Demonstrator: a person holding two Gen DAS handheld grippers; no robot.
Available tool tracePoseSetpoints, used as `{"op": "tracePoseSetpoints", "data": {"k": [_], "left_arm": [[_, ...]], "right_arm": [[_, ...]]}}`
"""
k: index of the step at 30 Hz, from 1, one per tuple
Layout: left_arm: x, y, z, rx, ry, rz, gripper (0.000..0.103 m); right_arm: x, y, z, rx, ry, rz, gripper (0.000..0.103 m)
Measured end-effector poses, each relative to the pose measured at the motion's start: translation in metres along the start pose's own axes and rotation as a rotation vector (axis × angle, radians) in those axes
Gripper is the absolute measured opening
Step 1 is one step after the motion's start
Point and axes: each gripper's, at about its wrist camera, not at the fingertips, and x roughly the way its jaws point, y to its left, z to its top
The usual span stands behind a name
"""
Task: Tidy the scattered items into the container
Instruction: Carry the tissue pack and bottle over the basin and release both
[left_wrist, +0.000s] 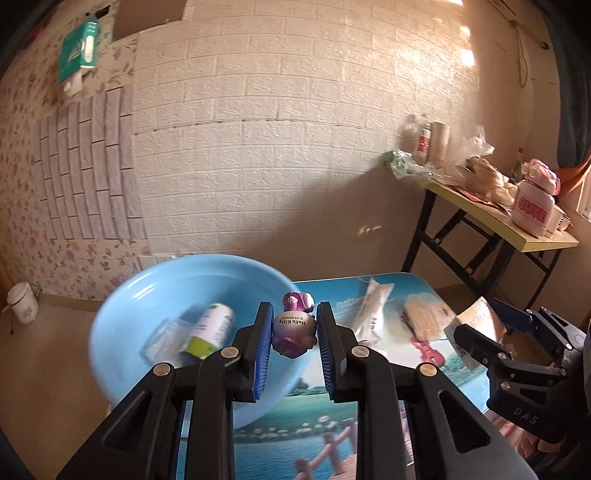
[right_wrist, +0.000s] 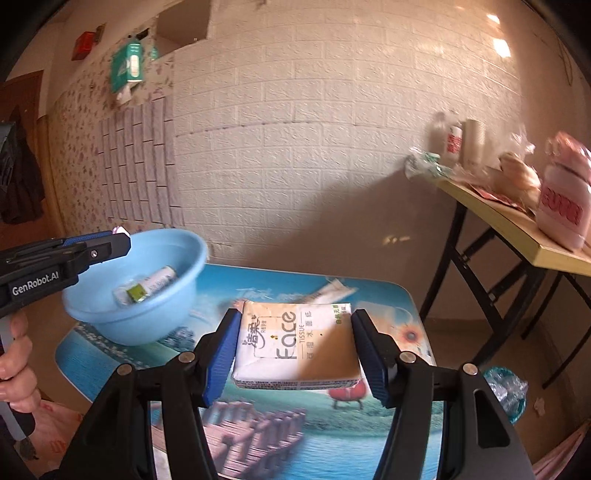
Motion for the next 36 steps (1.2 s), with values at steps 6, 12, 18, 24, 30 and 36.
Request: {"op": "tracePoseSetpoints", "data": {"k": [6,12,18,24,30,36], "left_arm": [[-0.016,0.038,0.0,-0.013,-0.02,0.054,0.023],[-0.021,0.08,0.001,-0.055,-0.025,0.104,0.023],[-0.01,0.108,-0.005,-0.084,-0.006,0.121,0.023],[0.01,0.118,-0.011,-0.082,0.025,0.117,0.023],[0.033,0.122,-0.015,-0.085,0.068,0.106,0.024],[0.038,0.122,-0.016,-0.082,0.056,0.108,0.051]], "right_arm": [[0.005,0.039,0.015,-0.043,-0.024,0.057,0.062],[0.02,0.074,0.034,-0.073,-0.039,0.111,0.062],[0.04,0.106,0.048,-0.098,-0.037,0.161,0.062],[0.068,0.133,0.046,-0.126,0.004,0.2,0.062],[0.103,0.139,0.043,-0.115,0.06,0.214,0.062],[0.117,0.145,0.043,-0.131,0.08,0.21,0.062]]}}
